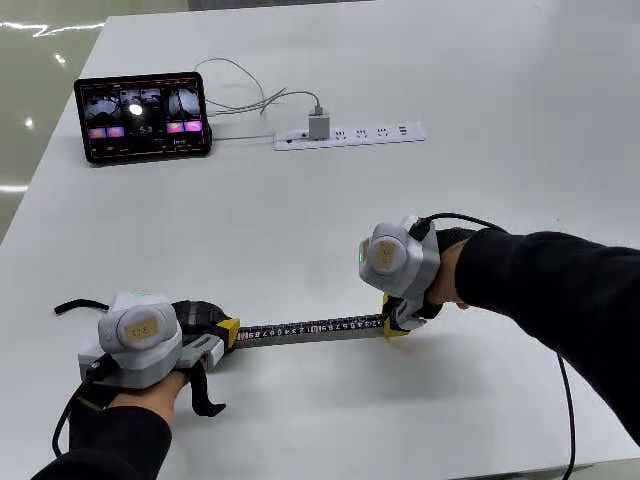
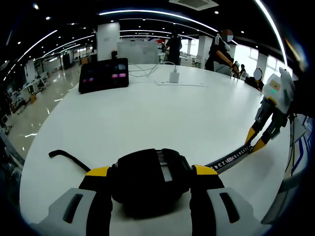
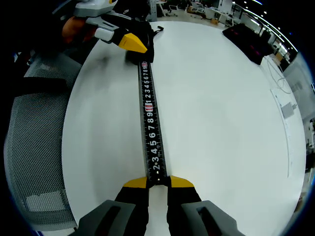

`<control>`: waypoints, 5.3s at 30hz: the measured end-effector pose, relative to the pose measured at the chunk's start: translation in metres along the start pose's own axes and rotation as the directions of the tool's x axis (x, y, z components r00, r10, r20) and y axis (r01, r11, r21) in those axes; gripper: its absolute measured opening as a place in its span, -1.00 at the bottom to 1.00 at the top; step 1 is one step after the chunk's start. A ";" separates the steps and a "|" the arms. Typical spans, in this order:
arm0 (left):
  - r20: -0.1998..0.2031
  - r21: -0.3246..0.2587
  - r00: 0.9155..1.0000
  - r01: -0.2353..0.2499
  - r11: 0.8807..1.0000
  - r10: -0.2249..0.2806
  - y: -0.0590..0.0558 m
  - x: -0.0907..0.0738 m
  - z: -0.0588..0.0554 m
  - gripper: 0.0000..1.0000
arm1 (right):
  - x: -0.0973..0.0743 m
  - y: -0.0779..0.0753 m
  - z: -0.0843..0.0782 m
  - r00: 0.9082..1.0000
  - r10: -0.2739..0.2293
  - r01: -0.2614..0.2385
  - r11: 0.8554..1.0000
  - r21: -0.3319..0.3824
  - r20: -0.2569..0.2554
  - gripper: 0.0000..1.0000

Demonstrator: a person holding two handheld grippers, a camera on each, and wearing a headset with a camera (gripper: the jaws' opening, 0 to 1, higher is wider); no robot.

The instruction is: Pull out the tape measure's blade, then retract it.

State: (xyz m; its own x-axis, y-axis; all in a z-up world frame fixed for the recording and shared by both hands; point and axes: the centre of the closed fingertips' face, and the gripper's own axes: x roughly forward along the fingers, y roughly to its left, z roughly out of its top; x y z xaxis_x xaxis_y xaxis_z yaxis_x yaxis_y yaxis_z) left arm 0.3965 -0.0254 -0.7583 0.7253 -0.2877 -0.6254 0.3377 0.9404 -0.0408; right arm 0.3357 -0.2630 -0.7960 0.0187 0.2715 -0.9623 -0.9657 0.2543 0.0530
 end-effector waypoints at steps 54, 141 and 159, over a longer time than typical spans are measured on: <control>-0.005 -0.003 1.000 0.000 1.000 0.000 0.001 0.001 -0.001 0.18 | 0.003 0.002 0.016 1.000 0.010 -0.010 1.000 0.017 0.001 -0.81; -0.014 -0.005 1.000 0.000 1.000 0.000 0.000 0.000 -0.001 0.18 | 0.010 0.002 0.037 1.000 0.015 -0.015 1.000 0.017 0.006 -0.81; -0.017 -0.007 1.000 0.003 1.000 -0.003 0.000 0.000 -0.001 0.18 | 0.012 0.003 0.042 1.000 0.013 -0.013 1.000 0.009 0.006 -0.81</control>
State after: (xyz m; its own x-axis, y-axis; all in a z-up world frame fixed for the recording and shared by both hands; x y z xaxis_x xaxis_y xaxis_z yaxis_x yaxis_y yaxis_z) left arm 0.3961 -0.0254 -0.7590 0.7141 -0.2870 -0.6385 0.3357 0.9408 -0.0475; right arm 0.3440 -0.2204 -0.7959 0.0073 0.2803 -0.9599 -0.9635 0.2590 0.0683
